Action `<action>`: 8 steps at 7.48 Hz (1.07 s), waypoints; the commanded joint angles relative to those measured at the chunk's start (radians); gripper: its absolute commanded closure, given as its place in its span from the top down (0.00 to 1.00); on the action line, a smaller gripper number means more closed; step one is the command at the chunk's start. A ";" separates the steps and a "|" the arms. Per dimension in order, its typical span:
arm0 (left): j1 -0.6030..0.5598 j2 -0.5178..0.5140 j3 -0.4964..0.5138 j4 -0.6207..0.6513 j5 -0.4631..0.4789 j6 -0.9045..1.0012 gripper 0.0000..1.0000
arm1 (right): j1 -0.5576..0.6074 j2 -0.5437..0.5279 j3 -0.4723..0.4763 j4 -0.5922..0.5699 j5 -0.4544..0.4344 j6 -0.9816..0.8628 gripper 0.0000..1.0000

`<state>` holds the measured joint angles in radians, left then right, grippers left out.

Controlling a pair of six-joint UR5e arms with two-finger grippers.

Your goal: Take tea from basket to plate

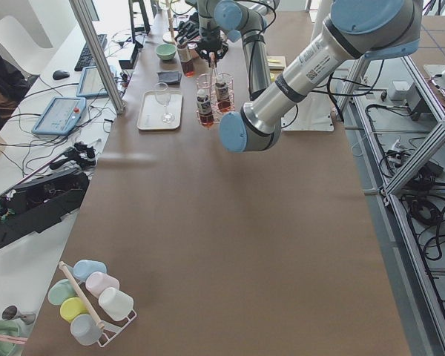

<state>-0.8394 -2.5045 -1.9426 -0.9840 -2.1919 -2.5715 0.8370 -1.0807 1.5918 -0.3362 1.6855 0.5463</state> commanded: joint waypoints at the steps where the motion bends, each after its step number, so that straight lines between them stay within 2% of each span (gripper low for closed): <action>1: -0.205 0.024 0.016 0.183 -0.038 0.349 0.00 | 0.056 0.201 -0.305 0.084 -0.024 0.006 0.00; 2: -0.275 0.079 0.030 0.198 -0.072 0.495 0.00 | 0.057 0.244 -0.394 0.145 -0.091 0.010 0.00; 4: -0.464 0.146 0.162 0.197 -0.126 0.809 0.00 | 0.057 0.295 -0.464 0.166 -0.173 0.047 0.00; 5: -0.536 0.166 0.235 0.197 -0.132 0.973 0.00 | 0.053 0.312 -0.528 0.227 -0.205 0.075 0.00; 6: -0.572 0.167 0.314 0.189 -0.132 1.090 0.00 | 0.003 0.318 -0.609 0.337 -0.278 0.120 0.00; 7: -0.587 0.165 0.417 0.133 -0.131 1.155 0.00 | -0.039 0.317 -0.634 0.373 -0.327 0.122 0.00; 8: -0.645 0.165 0.535 0.016 -0.132 1.157 0.00 | -0.067 0.318 -0.635 0.376 -0.370 0.124 0.00</action>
<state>-1.4092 -2.3407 -1.5869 -0.8303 -2.3220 -1.4821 0.8258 -0.7660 0.9893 -0.0042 1.3960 0.6574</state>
